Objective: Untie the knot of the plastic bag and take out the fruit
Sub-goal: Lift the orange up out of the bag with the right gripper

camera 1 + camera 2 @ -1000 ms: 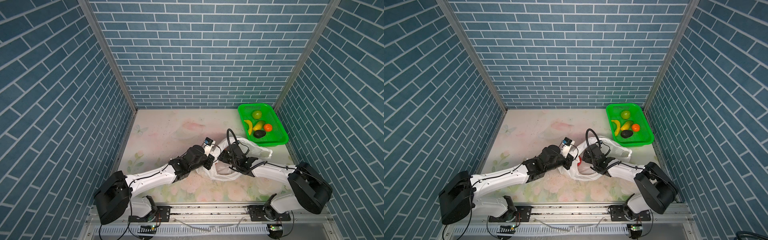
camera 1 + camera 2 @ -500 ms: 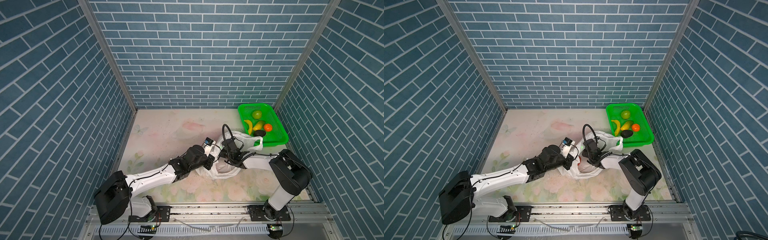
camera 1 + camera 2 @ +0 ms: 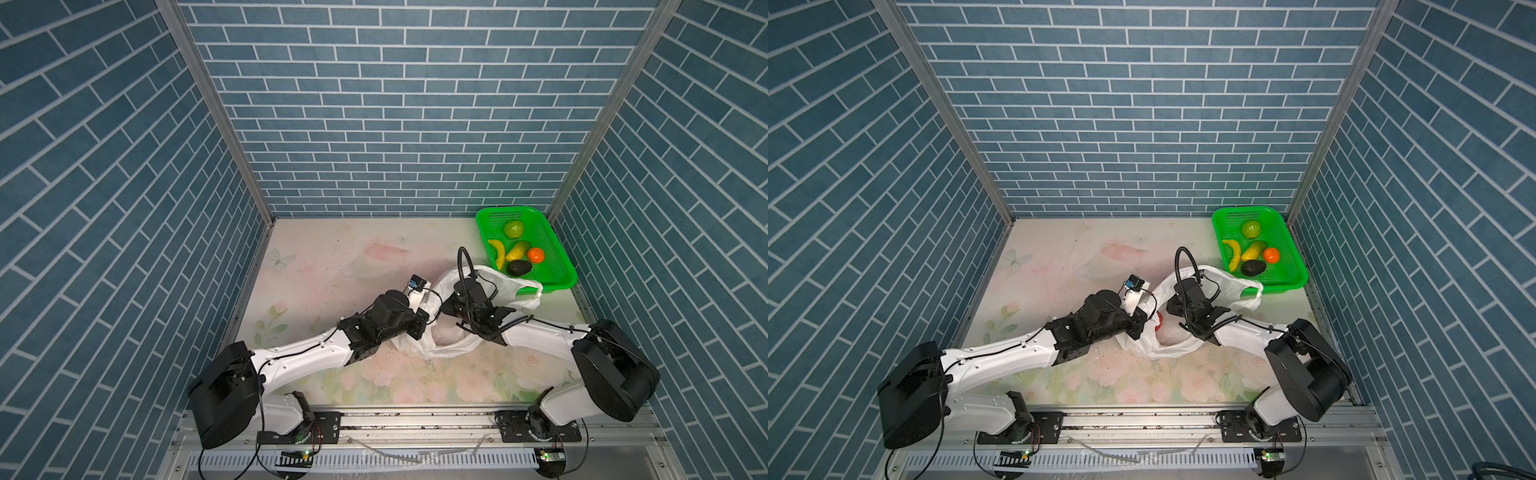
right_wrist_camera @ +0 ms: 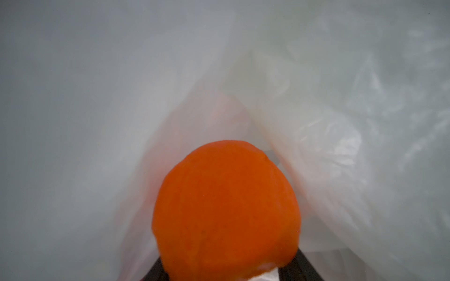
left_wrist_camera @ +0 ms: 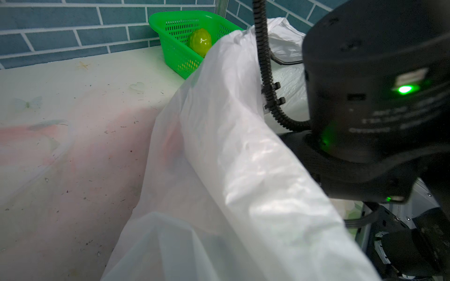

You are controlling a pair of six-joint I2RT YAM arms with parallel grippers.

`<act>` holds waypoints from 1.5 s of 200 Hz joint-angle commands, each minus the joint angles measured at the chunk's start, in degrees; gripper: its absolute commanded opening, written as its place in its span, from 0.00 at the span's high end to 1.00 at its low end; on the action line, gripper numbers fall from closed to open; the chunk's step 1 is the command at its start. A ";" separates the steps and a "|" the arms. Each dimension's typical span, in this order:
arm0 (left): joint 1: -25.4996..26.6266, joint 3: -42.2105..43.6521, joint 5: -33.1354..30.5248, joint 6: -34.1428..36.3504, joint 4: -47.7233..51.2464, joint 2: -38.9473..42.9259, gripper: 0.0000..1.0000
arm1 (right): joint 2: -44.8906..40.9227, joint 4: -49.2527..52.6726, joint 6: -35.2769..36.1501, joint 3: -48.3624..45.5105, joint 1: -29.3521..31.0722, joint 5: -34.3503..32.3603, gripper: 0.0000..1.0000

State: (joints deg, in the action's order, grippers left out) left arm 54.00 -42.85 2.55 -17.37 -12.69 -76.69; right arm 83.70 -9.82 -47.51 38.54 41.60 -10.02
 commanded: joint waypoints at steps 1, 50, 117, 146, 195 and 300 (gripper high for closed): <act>-0.26 -1.40 -2.13 0.13 0.16 -0.71 1.00 | -3.10 5.36 0.55 -1.92 1.92 2.59 0.62; -0.28 -1.80 -3.73 0.31 0.72 -0.84 1.00 | -5.85 10.68 0.98 -2.60 5.31 3.85 0.62; -0.26 -1.39 -5.77 1.06 3.35 0.19 1.00 | -16.39 22.87 3.09 -2.34 6.57 5.48 0.62; -0.24 -1.80 -6.20 1.17 3.65 -0.55 1.00 | -19.96 27.88 3.21 -2.84 6.63 8.32 0.60; -0.27 -1.53 -6.36 1.14 3.25 -0.30 1.00 | -17.47 27.39 3.47 -5.29 6.04 10.50 0.54; 2.01 -1.93 -3.08 1.82 2.93 0.02 1.00 | -10.33 31.88 -0.58 4.88 6.12 7.17 0.19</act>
State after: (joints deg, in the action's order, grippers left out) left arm 55.61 -44.25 -1.37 -16.12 -10.11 -77.21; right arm 74.00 18.00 -45.30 38.89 47.72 -0.84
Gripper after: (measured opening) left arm 0.044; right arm 0.806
